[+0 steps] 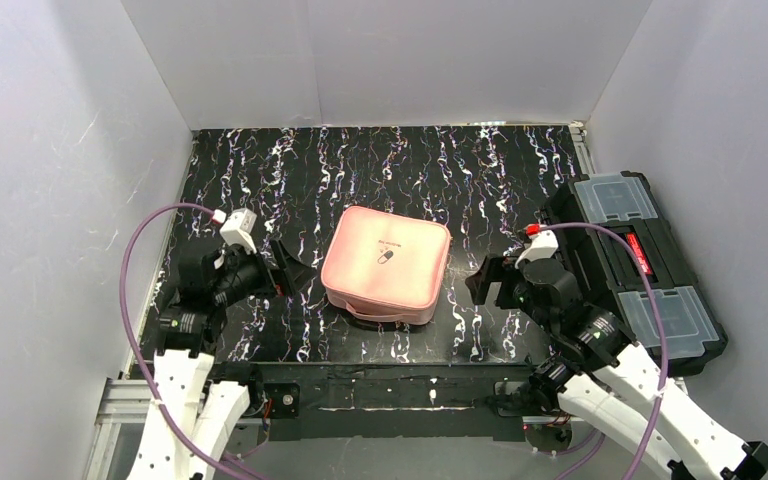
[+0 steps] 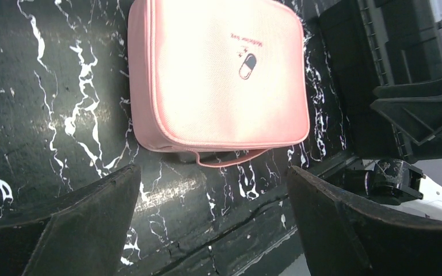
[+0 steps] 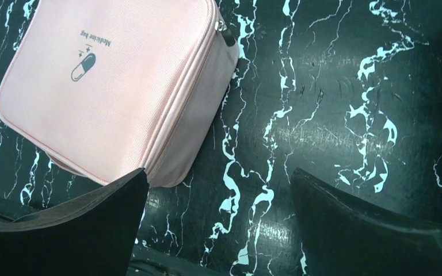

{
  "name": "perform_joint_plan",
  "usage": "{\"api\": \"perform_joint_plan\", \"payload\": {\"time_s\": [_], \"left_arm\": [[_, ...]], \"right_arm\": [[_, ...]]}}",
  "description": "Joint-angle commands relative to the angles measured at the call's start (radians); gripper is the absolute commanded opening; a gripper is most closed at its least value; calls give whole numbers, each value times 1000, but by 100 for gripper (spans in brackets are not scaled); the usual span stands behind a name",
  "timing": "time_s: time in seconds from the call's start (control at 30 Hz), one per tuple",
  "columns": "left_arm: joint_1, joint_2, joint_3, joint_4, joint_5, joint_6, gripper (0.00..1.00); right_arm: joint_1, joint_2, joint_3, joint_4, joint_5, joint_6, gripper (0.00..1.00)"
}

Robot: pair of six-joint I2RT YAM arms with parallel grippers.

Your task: Organize the medicine kit

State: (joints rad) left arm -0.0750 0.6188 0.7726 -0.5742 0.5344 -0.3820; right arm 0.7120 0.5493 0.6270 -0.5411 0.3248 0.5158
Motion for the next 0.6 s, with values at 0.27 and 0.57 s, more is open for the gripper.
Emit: {"api": "perform_joint_plan", "payload": {"time_s": [0.27,0.57], "left_arm": [[-3,-178,-32,1,-26,-10,98],[-3,-201,-62,28,-1,11,98]], "right_arm": [[3,-170,-98,9,4,74,99],[3,-224,-127,-2,8,62,99]]}}
